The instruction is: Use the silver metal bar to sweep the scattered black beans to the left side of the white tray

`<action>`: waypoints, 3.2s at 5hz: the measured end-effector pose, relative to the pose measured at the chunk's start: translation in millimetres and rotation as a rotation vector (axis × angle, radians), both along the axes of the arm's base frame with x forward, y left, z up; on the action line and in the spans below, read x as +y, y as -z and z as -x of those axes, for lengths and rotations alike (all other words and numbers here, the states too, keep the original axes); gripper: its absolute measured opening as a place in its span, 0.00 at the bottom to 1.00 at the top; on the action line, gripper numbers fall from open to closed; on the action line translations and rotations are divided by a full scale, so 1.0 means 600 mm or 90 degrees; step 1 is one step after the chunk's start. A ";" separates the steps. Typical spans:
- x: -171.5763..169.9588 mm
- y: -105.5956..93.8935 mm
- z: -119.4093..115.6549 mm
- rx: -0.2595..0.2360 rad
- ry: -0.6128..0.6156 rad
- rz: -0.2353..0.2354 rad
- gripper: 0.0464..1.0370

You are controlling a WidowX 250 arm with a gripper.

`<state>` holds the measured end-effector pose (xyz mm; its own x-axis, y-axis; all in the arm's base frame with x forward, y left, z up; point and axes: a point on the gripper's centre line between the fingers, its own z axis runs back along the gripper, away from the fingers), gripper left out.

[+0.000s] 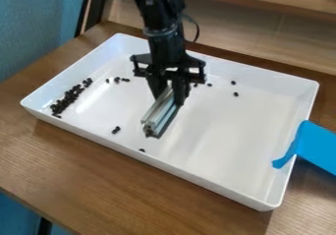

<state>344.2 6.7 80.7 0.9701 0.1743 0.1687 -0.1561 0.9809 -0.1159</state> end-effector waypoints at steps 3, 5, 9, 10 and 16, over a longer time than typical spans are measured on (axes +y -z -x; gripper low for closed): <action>-0.087 0.022 -0.016 -0.003 -0.006 0.000 0.34; -0.093 0.053 -0.024 0.002 -0.010 -0.020 0.34; -0.014 0.072 -0.003 0.019 0.001 -0.042 0.34; 0.036 0.067 -0.002 0.026 -0.018 -0.048 0.34; 0.165 0.022 0.036 -0.015 -0.021 0.009 0.34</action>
